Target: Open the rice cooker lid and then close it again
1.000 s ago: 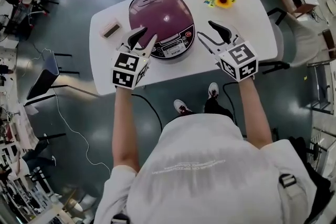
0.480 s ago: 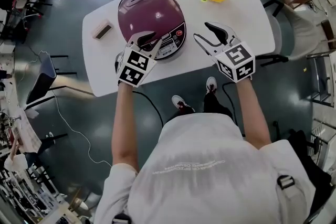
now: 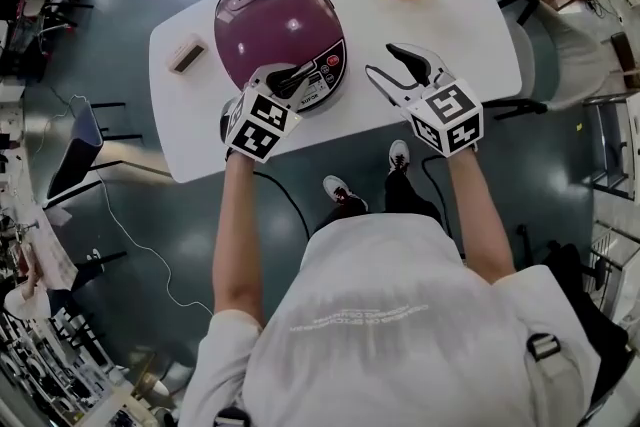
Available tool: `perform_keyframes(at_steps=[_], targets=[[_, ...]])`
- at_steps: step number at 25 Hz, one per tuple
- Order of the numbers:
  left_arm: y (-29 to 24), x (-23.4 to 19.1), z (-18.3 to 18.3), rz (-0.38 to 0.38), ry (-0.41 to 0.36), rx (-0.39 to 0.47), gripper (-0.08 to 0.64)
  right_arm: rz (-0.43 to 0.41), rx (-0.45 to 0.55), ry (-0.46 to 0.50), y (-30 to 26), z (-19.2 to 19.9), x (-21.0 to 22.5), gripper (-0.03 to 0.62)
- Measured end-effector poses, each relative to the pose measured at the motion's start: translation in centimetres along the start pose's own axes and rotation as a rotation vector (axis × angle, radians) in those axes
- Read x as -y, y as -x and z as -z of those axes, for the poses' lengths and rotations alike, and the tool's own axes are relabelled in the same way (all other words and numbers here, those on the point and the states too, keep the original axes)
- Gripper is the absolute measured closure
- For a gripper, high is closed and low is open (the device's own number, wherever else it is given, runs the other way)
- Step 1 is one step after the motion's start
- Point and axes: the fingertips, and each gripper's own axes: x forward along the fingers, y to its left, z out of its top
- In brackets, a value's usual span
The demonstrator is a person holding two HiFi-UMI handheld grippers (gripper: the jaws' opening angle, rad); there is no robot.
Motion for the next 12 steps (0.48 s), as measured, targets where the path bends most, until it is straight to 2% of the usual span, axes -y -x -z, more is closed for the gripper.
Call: perform_keyframes(at_steps=[6,12], targets=[[-0.55,-0.01,0.28,-0.009,0.026,0.001,0.494,-0.002,-0.008,-0.002,0.2,0.32,0.32,0.363],[-0.72,-0.19,0.36,-0.061,0.044,-0.012,0.503,-0.007,-0.015,-0.012,0.12,0.58,0.38,0.362]])
